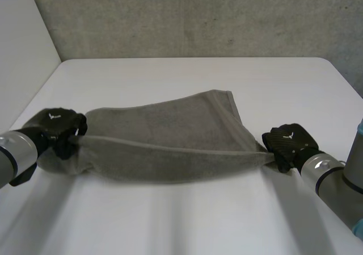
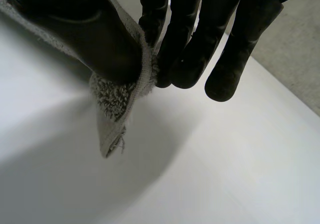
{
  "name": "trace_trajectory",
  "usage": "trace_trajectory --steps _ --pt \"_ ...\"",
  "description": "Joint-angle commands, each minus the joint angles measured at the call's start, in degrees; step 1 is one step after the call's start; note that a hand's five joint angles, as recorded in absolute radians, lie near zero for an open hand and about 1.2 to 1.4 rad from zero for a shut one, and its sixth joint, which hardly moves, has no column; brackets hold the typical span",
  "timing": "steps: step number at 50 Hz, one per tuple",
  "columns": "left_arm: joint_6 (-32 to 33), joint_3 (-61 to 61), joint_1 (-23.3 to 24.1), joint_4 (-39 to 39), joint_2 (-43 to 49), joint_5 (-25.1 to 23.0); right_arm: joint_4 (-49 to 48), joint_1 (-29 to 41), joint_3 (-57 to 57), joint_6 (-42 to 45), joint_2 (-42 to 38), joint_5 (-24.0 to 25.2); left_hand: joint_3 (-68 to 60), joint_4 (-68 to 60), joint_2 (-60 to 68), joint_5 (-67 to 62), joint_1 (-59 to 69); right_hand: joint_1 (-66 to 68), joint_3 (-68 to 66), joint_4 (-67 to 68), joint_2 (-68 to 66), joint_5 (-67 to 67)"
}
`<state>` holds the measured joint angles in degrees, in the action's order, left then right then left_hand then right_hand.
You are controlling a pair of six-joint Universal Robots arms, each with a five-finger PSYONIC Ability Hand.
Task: Fold the towel.
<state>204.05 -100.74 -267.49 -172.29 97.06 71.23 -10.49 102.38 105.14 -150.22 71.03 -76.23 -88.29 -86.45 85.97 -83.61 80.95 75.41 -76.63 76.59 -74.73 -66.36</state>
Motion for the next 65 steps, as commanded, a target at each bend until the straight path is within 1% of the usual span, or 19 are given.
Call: trace_trajectory --steps 1,7,9,17,22,29,34,39,42,44,45,48,50,51,52,53,55,60,65 --pt "-8.2 3.8 -0.1 -1.4 -8.1 0.0 2.3 -0.2 -3.7 -3.9 8.0 0.0 8.3 6.4 -6.0 13.6 -1.0 4.6 -3.4 3.4 -5.3 -3.6" --pt "-12.4 9.6 -0.7 -1.6 -14.6 0.1 9.7 -1.3 -11.8 -4.4 18.4 1.2 8.3 6.4 -6.0 13.6 -1.0 4.6 -3.4 3.4 -5.3 -3.6" --pt "-13.9 14.6 -0.8 -1.1 -17.7 0.4 18.0 -2.5 -20.2 -3.6 21.7 3.3 8.3 6.4 -6.0 13.6 -1.0 4.6 -3.4 3.4 -5.3 -3.6" --pt "-15.4 22.9 -1.2 -0.4 -22.2 1.4 33.9 -9.0 -39.0 3.2 24.7 7.9 8.3 6.4 -6.0 13.6 -1.0 4.6 -3.4 3.4 -5.3 -3.6" --pt "-14.9 25.1 -1.6 1.4 -21.7 1.5 37.1 -12.4 -41.9 7.5 27.4 9.3 8.3 6.4 -6.0 13.6 -1.0 4.6 -3.4 3.4 -5.3 -3.6" --pt "-13.9 24.5 -1.7 3.7 -16.5 1.1 37.0 -11.5 -39.0 12.1 24.2 11.1 8.3 6.4 -6.0 13.6 -1.0 4.6 -3.4 3.4 -5.3 -3.6" --pt "-11.5 23.9 -0.7 4.1 -8.1 1.1 36.5 -6.3 -37.4 16.5 17.0 10.6 8.3 6.4 -6.0 13.6 -1.0 4.6 -3.4 3.4 -5.3 -3.6" --pt "-4.6 27.0 2.7 3.2 4.0 1.4 33.5 -1.8 -38.7 19.1 6.5 7.9 8.3 6.4 -6.0 13.6 -1.0 4.6 -3.4 3.4 -5.3 -3.6" --pt "-2.3 30.1 3.6 2.4 6.9 1.7 31.1 -1.2 -40.4 19.1 3.9 6.8 8.3 6.4 -6.0 13.6 -1.0 4.6 -3.4 3.4 -5.3 -3.6" --pt "2.0 37.9 5.1 0.6 12.2 2.9 23.5 0.1 -44.6 19.1 -0.2 4.5 8.3 6.4 -6.0 13.6 -1.0 4.6 -3.4 3.4 -5.3 -3.6" --pt "2.1 37.9 5.1 0.6 12.2 2.9 23.5 0.1 -44.7 19.1 -0.2 4.5 8.3 6.4 -6.0 13.6 -1.0 4.6 -3.4 3.4 -5.3 -3.6" --pt "3.1 45.5 6.5 -2.1 14.7 4.8 12.3 1.5 -47.9 19.0 -2.3 2.4 8.3 6.4 -6.0 13.6 -1.0 4.6 -3.4 3.4 -5.3 -3.6" --pt "2.6 48.7 7.2 -4.8 15.1 5.8 -3.0 2.0 -47.7 18.4 -2.0 1.4 8.3 6.4 -6.0 13.6 -1.0 4.6 -3.4 3.4 -5.3 -3.6" --pt "1.5 50.8 7.8 -8.6 15.0 6.7 -3.0 2.0 -47.7 18.4 -2.0 1.3 8.3 6.4 -6.0 13.6 -1.0 4.6 -3.4 3.4 -5.3 -3.6" --pt "-0.3 51.6 8.4 -12.9 14.7 7.8 -10.7 2.0 -46.6 18.3 -1.7 0.7 8.3 6.4 -6.0 13.6 -1.0 4.6 -3.4 3.4 -5.3 -3.6" --pt "-0.3 51.6 8.4 -13.0 14.7 7.8 -10.8 2.0 -46.6 18.3 -1.7 0.7 8.3 6.4 -6.0 13.6 -1.0 4.6 -3.4 3.4 -5.3 -3.6" --pt "-6.1 50.9 9.3 -21.2 13.4 9.4 -21.1 1.9 -43.5 16.9 0.3 0.9 8.3 6.4 -6.0 13.6 -1.0 4.6 -3.4 3.4 -5.3 -3.6" --pt "-14.5 45.5 8.5 -27.1 8.9 9.0 -20.7 1.2 -40.0 13.7 4.5 1.4 8.3 6.4 -6.0 13.6 -1.0 4.6 -3.4 3.4 -5.3 -3.6" --pt "-16.8 37.6 7.2 -28.1 7.9 8.2 -13.5 0.8 -38.0 11.8 4.5 3.1 8.3 6.4 -6.0 13.6 -1.0 4.6 -3.4 3.4 -5.3 -3.6"
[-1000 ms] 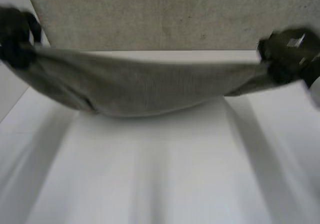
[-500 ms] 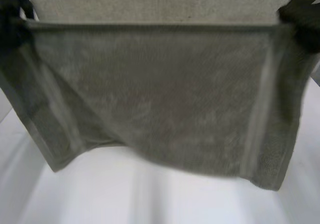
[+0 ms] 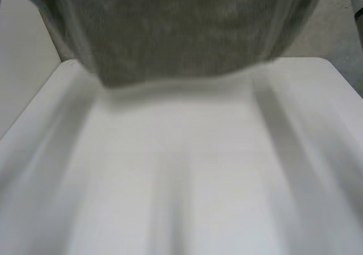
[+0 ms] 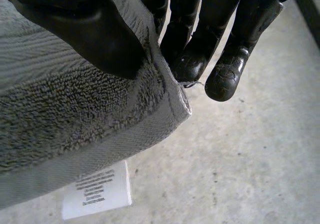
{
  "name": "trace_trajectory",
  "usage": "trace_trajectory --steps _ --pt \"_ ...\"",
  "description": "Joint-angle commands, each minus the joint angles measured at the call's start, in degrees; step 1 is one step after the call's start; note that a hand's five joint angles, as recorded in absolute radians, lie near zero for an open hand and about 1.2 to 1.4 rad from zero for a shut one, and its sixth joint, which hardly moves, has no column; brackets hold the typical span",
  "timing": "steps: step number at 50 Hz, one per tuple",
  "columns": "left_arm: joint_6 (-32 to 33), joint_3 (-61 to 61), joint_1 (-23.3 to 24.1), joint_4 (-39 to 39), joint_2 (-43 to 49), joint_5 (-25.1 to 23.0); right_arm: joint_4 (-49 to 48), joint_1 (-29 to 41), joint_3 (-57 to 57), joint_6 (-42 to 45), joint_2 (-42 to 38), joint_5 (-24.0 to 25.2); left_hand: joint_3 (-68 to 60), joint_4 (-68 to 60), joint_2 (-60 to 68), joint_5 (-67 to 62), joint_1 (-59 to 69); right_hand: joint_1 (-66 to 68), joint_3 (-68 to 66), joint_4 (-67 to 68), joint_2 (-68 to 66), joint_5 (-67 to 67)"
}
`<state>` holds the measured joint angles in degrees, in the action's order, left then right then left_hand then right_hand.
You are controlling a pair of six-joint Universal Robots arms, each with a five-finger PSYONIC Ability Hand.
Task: Fold the towel.
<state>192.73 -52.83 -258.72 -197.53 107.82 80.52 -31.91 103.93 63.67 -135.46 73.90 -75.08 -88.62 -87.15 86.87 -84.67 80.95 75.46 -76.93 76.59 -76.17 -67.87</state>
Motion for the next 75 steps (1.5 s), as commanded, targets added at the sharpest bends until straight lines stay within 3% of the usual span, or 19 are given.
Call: trace_trajectory --steps 1,7,12,17,26,37,39,42,44,51,53,57,59,61,62,64,67,69,75 --pt "-5.3 -13.4 -1.8 -2.9 -2.9 -2.0 10.4 -1.0 4.4 -3.3 1.5 3.3 8.6 7.1 -6.9 14.7 -1.0 4.5 -3.1 3.4 -3.8 -2.1" --pt "-5.3 -23.6 -3.6 -4.4 -2.6 -6.3 15.1 -2.2 10.0 -3.5 0.3 8.3 8.6 7.1 -6.9 14.7 -1.0 4.5 -3.1 3.4 -3.8 -2.1" --pt "-4.7 -35.3 -4.5 -11.5 -1.7 -9.8 16.1 -2.2 16.9 -3.1 -3.0 10.7 8.6 7.1 -6.9 14.7 -1.0 4.5 -3.1 3.4 -3.8 -2.1" --pt "2.5 -47.7 -4.7 -23.2 2.2 -12.2 16.1 -2.2 25.3 -1.6 -8.9 11.2 8.6 7.1 -6.9 14.7 -1.0 4.5 -3.1 3.4 -3.8 -2.1" --pt "9.8 -55.2 -7.8 -21.8 3.3 -15.8 16.4 -3.4 32.8 4.4 -8.1 10.7 8.6 7.1 -6.9 14.7 -1.0 4.5 -3.1 3.4 -3.8 -2.1" --pt "9.4 -67.1 -15.1 -13.0 -14.3 -21.7 25.6 -9.0 44.9 4.2 15.2 11.8 8.6 7.1 -6.9 14.7 -1.0 4.5 -3.1 3.4 -3.8 -2.1" --pt "9.5 -70.1 -16.6 -11.0 -21.8 -24.0 30.1 -12.2 46.4 4.2 22.3 13.7 8.6 7.1 -6.9 14.7 -1.0 4.5 -3.1 3.4 -3.8 -2.1" --pt "9.5 -71.4 -17.2 -9.2 -25.7 -25.3 33.0 -14.1 46.7 4.2 25.3 15.0 8.6 7.1 -6.9 14.7 -1.0 4.5 -3.1 3.4 -3.8 -2.1" --pt "9.4 -72.3 -19.4 -4.9 -32.4 -27.9 39.1 -18.5 46.2 4.2 30.0 18.6 8.6 7.1 -6.9 14.7 -1.0 4.5 -3.1 3.4 -3.8 -2.1" --pt "9.4 -71.1 -24.6 2.4 -38.0 -33.2 43.6 -25.6 44.3 4.3 33.7 26.8 8.6 7.1 -6.9 14.7 -1.0 4.5 -3.1 3.4 -3.8 -2.1" --pt "9.5 -70.8 -24.7 2.4 -37.7 -35.6 42.9 -26.4 43.9 4.2 32.2 29.5 8.6 7.1 -6.9 14.7 -1.0 4.5 -3.1 3.4 -3.8 -2.1" --pt "9.6 -69.2 -23.7 -0.8 -31.4 -36.2 40.7 -24.7 42.7 4.8 25.8 29.5 8.6 7.1 -6.9 14.7 -1.0 4.5 -3.1 3.4 -3.8 -2.1" --pt "9.7 -67.6 -21.8 -2.8 -27.2 -36.0 38.9 -22.2 40.6 4.8 21.4 27.5 8.6 7.1 -6.9 14.7 -1.0 4.5 -3.1 3.4 -3.8 -2.1" --pt "9.8 -62.9 -16.5 -5.7 -18.5 -34.8 38.0 -17.3 36.0 4.9 13.3 21.9 8.6 7.1 -6.9 14.7 -1.0 4.5 -3.1 3.4 -3.8 -2.1" --pt "9.8 -62.8 -16.5 -5.7 -18.4 -34.8 38.0 -17.3 36.0 4.9 13.3 21.9 8.6 7.1 -6.9 14.7 -1.0 4.5 -3.1 3.4 -3.8 -2.1" --pt "9.9 -56.1 -11.9 -6.3 -9.3 -31.7 37.6 -13.2 30.9 5.6 5.7 16.6 8.6 7.1 -6.9 14.7 -1.0 4.5 -3.1 3.4 -3.8 -2.1" --pt "9.9 -52.5 -10.6 -5.8 -5.3 -29.4 37.9 -10.6 25.0 6.7 -1.6 12.6 8.6 7.1 -6.9 14.7 -1.0 4.5 -3.1 3.4 -3.8 -2.1" --pt "9.9 -45.2 -9.5 -4.9 1.4 -25.3 37.7 -9.8 22.1 6.9 -5.1 11.4 8.6 7.1 -6.9 14.7 -1.0 4.5 -3.1 3.4 -3.8 -2.1" --pt "9.9 -29.1 -6.5 -1.9 15.2 -20.1 37.0 -6.6 11.8 6.2 -15.8 7.0 8.6 7.1 -6.9 14.7 -1.0 4.5 -3.1 3.4 -3.8 -2.1"
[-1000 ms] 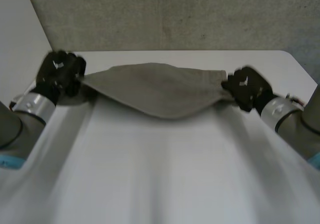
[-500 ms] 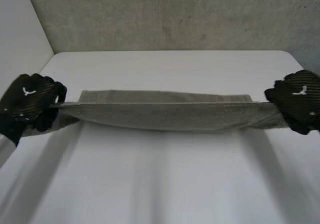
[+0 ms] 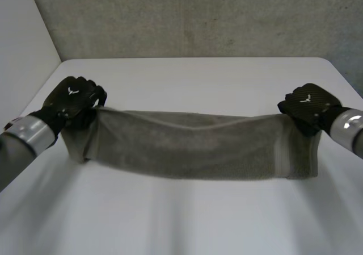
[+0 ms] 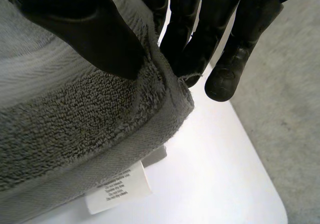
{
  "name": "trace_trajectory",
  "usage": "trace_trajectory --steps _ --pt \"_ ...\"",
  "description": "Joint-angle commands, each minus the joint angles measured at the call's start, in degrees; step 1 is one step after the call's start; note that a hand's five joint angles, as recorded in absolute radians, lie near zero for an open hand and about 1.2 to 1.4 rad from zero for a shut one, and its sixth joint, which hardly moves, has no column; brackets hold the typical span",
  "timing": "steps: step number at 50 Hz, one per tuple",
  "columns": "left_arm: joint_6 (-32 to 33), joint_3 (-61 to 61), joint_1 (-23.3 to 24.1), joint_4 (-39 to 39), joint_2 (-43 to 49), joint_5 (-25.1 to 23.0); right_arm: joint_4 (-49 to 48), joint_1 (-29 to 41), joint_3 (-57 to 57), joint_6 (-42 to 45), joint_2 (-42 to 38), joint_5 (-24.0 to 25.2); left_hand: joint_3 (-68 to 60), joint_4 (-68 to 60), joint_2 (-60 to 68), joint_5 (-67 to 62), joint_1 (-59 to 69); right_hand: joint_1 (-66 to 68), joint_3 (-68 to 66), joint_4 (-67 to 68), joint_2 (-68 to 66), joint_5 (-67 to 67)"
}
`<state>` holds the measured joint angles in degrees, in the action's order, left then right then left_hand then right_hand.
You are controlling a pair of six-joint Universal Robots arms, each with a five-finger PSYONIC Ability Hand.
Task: Fold the towel.
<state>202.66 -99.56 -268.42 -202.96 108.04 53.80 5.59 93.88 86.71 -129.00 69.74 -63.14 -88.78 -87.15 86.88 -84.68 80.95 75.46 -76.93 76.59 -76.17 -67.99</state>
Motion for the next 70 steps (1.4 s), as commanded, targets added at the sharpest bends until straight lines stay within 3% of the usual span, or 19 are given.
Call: trace_trajectory --steps 1,6,23,28,29,30,31,32,39,47,53,65,70 --pt "-0.1 17.6 3.3 3.5 15.0 6.6 -0.5 3.4 -11.3 -0.3 -11.6 -5.0 8.8 7.1 -6.9 14.7 -1.0 4.5 -3.1 3.4 -3.8 -2.0" --pt "0.0 31.2 6.1 9.1 25.1 10.3 -4.1 6.0 -17.7 -0.1 -19.0 -10.4 8.8 7.1 -6.9 14.7 -1.0 4.5 -3.1 3.4 -3.8 -2.0" --pt "0.0 47.4 7.7 10.0 38.4 12.2 -16.7 8.0 -23.3 -0.1 -27.2 -13.3 8.8 7.1 -6.9 14.7 -1.0 4.5 -3.1 3.4 -3.8 -2.0" --pt "0.0 50.4 8.6 10.0 41.1 15.3 -18.9 8.5 -24.1 0.1 -29.1 -13.8 8.8 7.1 -6.9 14.7 -1.0 4.5 -3.1 3.4 -3.8 -2.0" --pt "0.0 51.0 9.1 10.1 41.6 15.5 -19.3 8.7 -24.1 0.1 -29.4 -14.1 21.9 20.3 -20.0 27.8 -14.1 -12.1 13.5 -13.2 12.8 14.6" --pt "0.0 51.0 9.5 10.2 41.6 16.0 -19.5 8.9 -24.1 0.0 -29.5 -14.6 51.9 50.2 -50.0 57.8 -44.0 -43.0 44.5 -44.2 43.7 45.6" --pt "0.0 51.0 9.5 10.2 41.6 16.0 -19.5 8.9 -24.1 0.0 -29.5 -14.6 52.2 50.5 -50.3 58.1 -44.3 -43.3 44.8 -44.5 44.0 45.9" --pt "0.0 50.7 10.1 10.3 41.6 16.2 -19.5 9.3 -24.1 -0.1 -29.3 -15.3 74.5 72.8 -72.6 80.4 -66.6 -65.5 66.9 -66.6 66.2 68.0" --pt "-0.1 48.8 11.9 10.8 38.0 16.2 -19.5 10.2 -23.4 -1.8 -27.0 -18.9 78.1 76.4 -76.2 84.0 -70.2 -65.5 66.9 -66.6 66.2 68.0" --pt "-0.9 32.2 11.2 10.4 19.2 16.1 -18.8 9.5 -12.1 -16.6 -9.8 -19.0 77.2 75.6 -75.3 83.1 -69.4 -65.5 66.9 -66.6 66.2 68.0" --pt "-0.9 20.0 10.6 8.9 10.5 16.1 -17.2 9.5 -1.0 -17.6 -1.0 -19.0 77.1 75.4 -75.2 83.0 -69.2 -65.5 66.9 -66.6 66.2 68.0" --pt "-0.7 10.9 10.2 4.3 9.6 17.6 -12.8 7.0 7.6 -17.9 0.2 -18.4 76.0 74.4 -74.1 81.9 -68.2 -60.8 62.3 -62.0 61.5 63.4" --pt "-0.8 10.3 10.2 1.0 11.7 20.3 -13.3 4.2 8.5 -17.8 -3.7 -16.0 76.0 74.4 -74.1 81.9 -68.2 -58.2 59.6 -59.3 58.9 60.7"
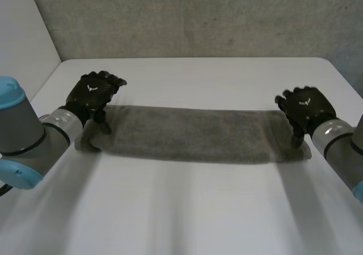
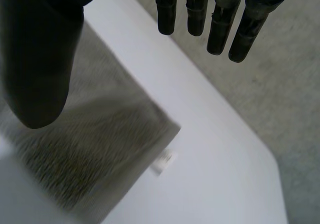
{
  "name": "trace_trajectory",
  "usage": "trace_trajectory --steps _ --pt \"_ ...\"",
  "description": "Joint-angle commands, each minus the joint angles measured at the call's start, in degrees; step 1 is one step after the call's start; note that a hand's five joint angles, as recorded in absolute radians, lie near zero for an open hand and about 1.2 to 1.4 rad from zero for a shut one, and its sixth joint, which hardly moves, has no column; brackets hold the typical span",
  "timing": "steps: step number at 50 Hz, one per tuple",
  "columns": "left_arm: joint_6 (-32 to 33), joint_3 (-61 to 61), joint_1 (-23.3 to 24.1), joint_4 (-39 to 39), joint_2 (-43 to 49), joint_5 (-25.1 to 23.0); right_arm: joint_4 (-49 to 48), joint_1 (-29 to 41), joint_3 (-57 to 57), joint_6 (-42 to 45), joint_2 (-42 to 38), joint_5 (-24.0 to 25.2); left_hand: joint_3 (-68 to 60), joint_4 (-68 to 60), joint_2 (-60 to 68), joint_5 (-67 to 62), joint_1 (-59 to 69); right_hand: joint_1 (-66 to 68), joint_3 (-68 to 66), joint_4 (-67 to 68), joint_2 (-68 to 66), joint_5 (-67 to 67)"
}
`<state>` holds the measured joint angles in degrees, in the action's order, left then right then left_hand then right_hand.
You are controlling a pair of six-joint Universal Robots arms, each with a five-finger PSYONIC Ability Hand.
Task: Fold the towel.
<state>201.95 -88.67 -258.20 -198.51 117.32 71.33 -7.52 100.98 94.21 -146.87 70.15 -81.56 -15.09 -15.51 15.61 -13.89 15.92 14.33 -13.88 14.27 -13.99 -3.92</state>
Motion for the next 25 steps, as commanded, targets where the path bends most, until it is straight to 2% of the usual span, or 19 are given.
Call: trace_trajectory --steps 1,3,7,9,10,11,12,13,14,15,17,25 --pt "-0.1 -0.5 0.0 -3.5 2.4 2.8 -0.2 -2.9 1.0 0.1 -4.1 2.5 2.4 2.8 -2.9 11.2 -3.2 3.0 -3.4 3.0 -3.3 -3.4" --pt "-0.1 -0.6 -0.1 -3.9 2.7 3.0 0.1 -3.8 0.1 0.2 -7.6 4.0 2.2 2.6 -2.7 11.0 -3.0 6.0 -6.4 6.1 -6.3 -6.4" --pt "-0.1 -1.0 -0.4 -3.9 2.7 3.0 0.5 -4.5 -0.7 0.3 -9.3 4.1 2.3 2.8 -2.9 11.1 -3.2 9.9 -10.3 9.9 -10.2 -10.3" --pt "-0.1 -1.7 -0.4 -4.1 2.6 2.9 0.5 -4.7 -1.1 0.3 -10.3 4.1 2.3 2.8 -2.9 11.1 -3.2 18.4 -18.9 18.5 -18.7 -18.8" --pt "-0.1 -1.7 -0.4 -4.1 2.6 2.9 0.5 -4.7 -1.1 0.3 -10.3 4.1 2.4 2.8 -2.9 11.2 -3.2 18.5 -18.9 18.5 -18.8 -18.9" --pt "-0.1 -1.9 -0.4 -4.1 2.5 2.9 0.5 -4.9 -1.4 0.3 -10.8 4.1 2.4 2.8 -2.9 11.2 -3.2 25.6 -26.1 25.7 -26.0 -26.0" --pt "-0.1 -1.9 -0.4 -4.1 2.5 2.9 0.5 -5.5 -1.7 0.4 -11.2 4.0 2.4 2.8 -2.9 11.2 -3.2 38.7 -39.1 38.7 -39.0 -39.1" --pt "-0.1 -1.9 -0.4 -4.1 2.5 2.9 0.5 -5.5 -1.7 0.4 -11.2 4.0 2.4 2.8 -2.9 11.2 -3.2 38.8 -39.3 38.9 -39.2 -39.2" --pt "-0.1 -2.0 -0.4 -4.2 2.5 2.9 0.5 -6.4 -2.3 0.4 -11.3 3.7 2.4 2.8 -2.9 11.2 -3.2 51.0 -51.4 51.0 -51.3 -51.4" --pt "-0.1 -2.0 -0.4 -4.2 2.5 2.9 0.5 -6.4 -2.3 0.4 -11.3 3.7 2.4 2.8 -2.9 11.2 -3.2 51.1 -51.6 51.2 -51.4 -51.5" --pt "-0.1 -2.1 -0.4 -4.2 2.6 2.9 0.6 -8.1 -2.8 0.4 -11.3 3.5 2.4 2.8 -2.9 11.2 -3.2 65.6 -66.1 65.7 -66.0 -66.0" --pt "0.3 -2.1 -0.4 -4.4 3.3 2.9 1.9 -14.2 -2.5 4.2 -7.1 4.1 2.4 2.8 -2.9 11.2 -3.2 65.7 -66.1 65.7 -66.0 -66.1"
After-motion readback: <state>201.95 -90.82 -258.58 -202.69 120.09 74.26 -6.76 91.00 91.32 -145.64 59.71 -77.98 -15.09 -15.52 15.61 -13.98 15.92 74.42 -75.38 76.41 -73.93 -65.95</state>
